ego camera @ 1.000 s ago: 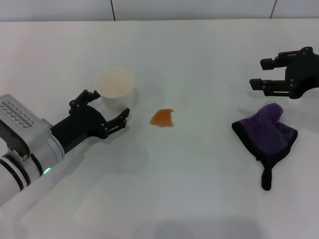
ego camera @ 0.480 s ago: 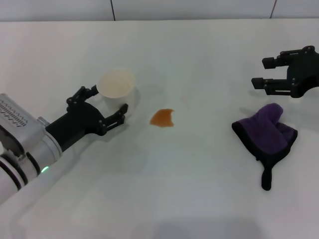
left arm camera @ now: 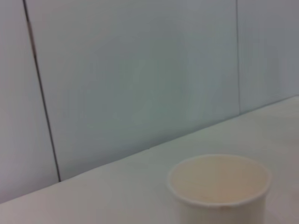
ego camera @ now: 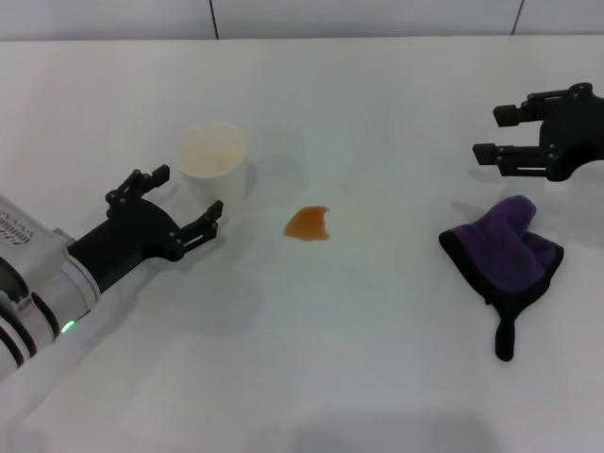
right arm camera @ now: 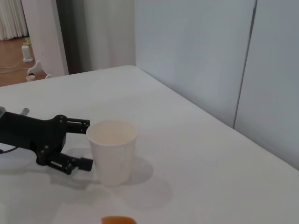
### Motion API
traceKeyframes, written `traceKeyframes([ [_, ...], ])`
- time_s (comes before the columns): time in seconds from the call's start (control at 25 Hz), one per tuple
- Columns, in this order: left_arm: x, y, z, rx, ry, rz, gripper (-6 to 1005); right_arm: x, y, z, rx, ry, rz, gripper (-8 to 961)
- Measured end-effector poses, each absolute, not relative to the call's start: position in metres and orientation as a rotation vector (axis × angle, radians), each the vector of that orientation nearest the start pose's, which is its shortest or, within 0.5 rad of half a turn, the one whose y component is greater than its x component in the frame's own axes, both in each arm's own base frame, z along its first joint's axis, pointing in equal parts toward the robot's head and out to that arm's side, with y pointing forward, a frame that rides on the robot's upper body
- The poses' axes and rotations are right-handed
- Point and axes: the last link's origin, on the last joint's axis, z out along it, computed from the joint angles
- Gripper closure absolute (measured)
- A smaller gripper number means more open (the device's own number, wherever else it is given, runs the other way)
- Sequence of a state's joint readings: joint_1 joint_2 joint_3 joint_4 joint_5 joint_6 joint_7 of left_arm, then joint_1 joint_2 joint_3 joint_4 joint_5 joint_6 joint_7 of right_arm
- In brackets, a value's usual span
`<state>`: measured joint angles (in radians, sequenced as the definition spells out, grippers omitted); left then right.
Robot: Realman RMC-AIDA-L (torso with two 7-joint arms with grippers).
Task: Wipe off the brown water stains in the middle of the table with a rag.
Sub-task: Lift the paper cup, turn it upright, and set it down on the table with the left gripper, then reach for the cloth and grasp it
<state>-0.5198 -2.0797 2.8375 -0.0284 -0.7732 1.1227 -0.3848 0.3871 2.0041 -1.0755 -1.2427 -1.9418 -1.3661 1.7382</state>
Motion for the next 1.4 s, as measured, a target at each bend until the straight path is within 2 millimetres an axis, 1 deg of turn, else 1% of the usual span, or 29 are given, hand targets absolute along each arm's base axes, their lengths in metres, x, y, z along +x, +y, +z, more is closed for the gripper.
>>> traceKeyframes([
  [0.32, -0.323, 0.31, -0.066, -2.213, -0.418, -0.546, 118, 0.219, 0.357, 0.063, -2.632, 0.389, 0.313, 394],
  [0.68, -0.325, 0.29, -0.061, -2.179, -0.361, -0.608, 120, 0.218, 0.355, 0.059, -2.651, 0.396, 0.313, 393],
  [0.8, -0.326, 0.282, -0.058, -2.143, -0.331, -0.632, 120, 0.217, 0.354, 0.058, -2.655, 0.397, 0.311, 394],
  [0.92, -0.321, 0.277, -0.047, -2.072, -0.295, -0.717, 121, 0.217, 0.354, 0.057, -2.657, 0.398, 0.312, 394],
  [1.12, -0.309, 0.278, -0.024, -2.005, -0.227, -0.871, 122, 0.217, 0.354, 0.056, -2.661, 0.401, 0.317, 393],
  [1.24, -0.303, 0.285, -0.007, -1.986, -0.187, -0.94, 122, 0.217, 0.353, 0.056, -2.661, 0.405, 0.322, 394],
  [1.4, -0.299, 0.297, 0.006, -2.001, -0.171, -0.951, 123, 0.218, 0.354, 0.056, -2.654, 0.41, 0.327, 394],
])
